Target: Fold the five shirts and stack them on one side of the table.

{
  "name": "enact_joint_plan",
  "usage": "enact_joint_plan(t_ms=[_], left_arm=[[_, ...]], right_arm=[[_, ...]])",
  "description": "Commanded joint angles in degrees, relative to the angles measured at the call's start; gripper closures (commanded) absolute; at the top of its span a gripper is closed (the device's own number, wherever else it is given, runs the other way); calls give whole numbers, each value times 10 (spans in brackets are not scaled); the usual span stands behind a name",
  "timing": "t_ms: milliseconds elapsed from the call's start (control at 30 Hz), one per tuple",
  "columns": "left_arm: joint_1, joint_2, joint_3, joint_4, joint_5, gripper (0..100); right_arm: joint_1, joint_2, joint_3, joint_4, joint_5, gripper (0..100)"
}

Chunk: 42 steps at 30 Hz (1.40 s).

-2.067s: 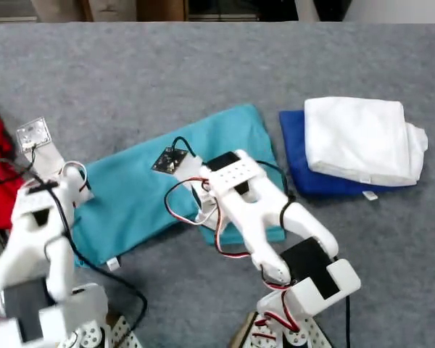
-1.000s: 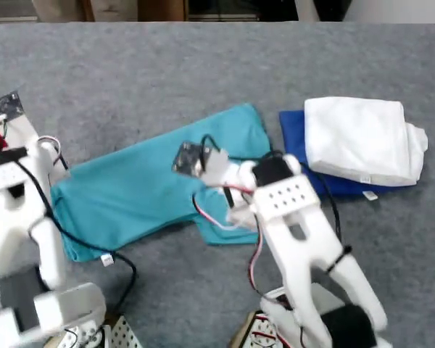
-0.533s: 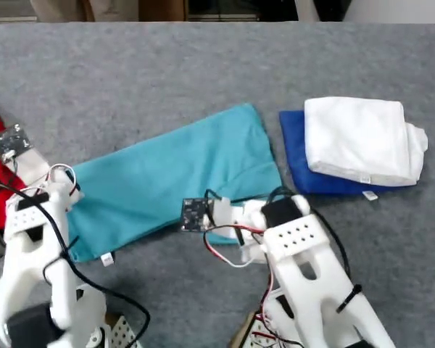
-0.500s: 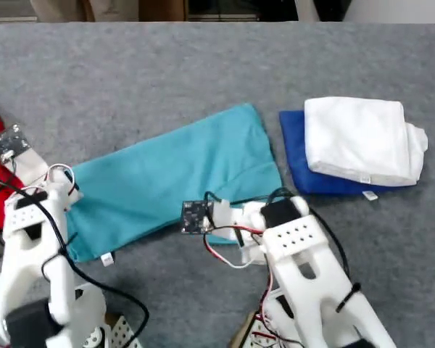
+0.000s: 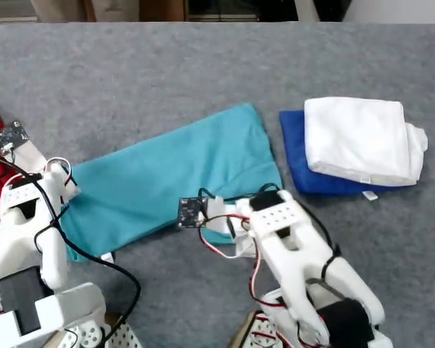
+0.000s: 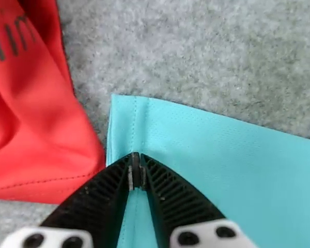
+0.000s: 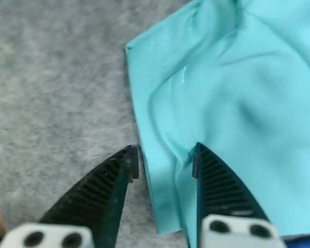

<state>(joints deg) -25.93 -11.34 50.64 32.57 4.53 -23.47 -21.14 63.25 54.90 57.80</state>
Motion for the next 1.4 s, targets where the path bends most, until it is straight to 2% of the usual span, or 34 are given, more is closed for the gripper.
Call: enact_joint_plan(t_ms=[0,200,367,467,633,833,1100,1367], left_arm=[[-8,0,-27,3,2,981],[-8,1,-27,3,1,981],[-8,2,-28,3,1,981],[-8,2,-28,3,1,981],[-8,3,-29,3,1,981],[-6,3,-29,3,1,981],[-5,3,-29,1,1,981],[-5,3,-28,1,1,981]], right_arm=[[8,35,-21,-4,6,807],[9,60,-37,4,4,949],[10,65,-45,4,-4,952],[24,61,-47,-1,-18,995],[56,65,-105,23,-18,994],[57,65,-239,117,-12,995],[56,138,-373,147,36,995],[47,232,-491,147,120,995]])
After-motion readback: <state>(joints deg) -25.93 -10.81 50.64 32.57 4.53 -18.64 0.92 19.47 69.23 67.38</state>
